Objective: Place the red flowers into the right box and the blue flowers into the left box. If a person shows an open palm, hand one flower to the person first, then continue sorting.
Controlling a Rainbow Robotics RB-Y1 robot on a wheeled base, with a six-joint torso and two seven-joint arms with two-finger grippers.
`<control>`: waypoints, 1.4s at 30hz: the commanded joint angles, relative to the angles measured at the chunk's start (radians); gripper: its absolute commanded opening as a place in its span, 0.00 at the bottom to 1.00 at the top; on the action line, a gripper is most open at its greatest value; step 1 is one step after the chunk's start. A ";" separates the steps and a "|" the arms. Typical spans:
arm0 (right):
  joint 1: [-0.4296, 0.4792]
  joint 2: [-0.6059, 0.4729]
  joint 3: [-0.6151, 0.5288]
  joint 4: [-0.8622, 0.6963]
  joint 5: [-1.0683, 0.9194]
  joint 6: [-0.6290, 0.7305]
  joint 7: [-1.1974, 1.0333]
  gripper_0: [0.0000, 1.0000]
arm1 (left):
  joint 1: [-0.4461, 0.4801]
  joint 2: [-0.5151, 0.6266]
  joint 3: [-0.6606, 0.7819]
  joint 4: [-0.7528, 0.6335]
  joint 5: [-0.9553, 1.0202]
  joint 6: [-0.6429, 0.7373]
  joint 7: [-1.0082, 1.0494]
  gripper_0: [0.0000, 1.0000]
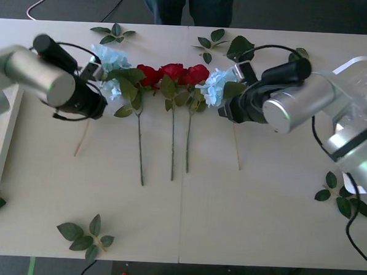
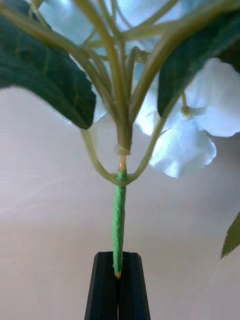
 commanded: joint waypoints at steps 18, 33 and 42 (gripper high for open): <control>-0.084 0.148 0.047 0.206 0.065 -0.106 -0.108 0.89 | -0.068 0.318 0.701 -0.098 0.015 0.876 -0.141 0.00; -0.083 0.154 0.056 0.206 0.082 -0.115 -0.131 0.00 | 0.127 0.378 1.100 0.109 -0.013 0.904 -0.505 0.00; -0.083 0.150 0.056 0.206 0.079 -0.138 -0.142 0.00 | 0.127 0.378 1.100 0.109 -0.013 0.904 -0.505 0.00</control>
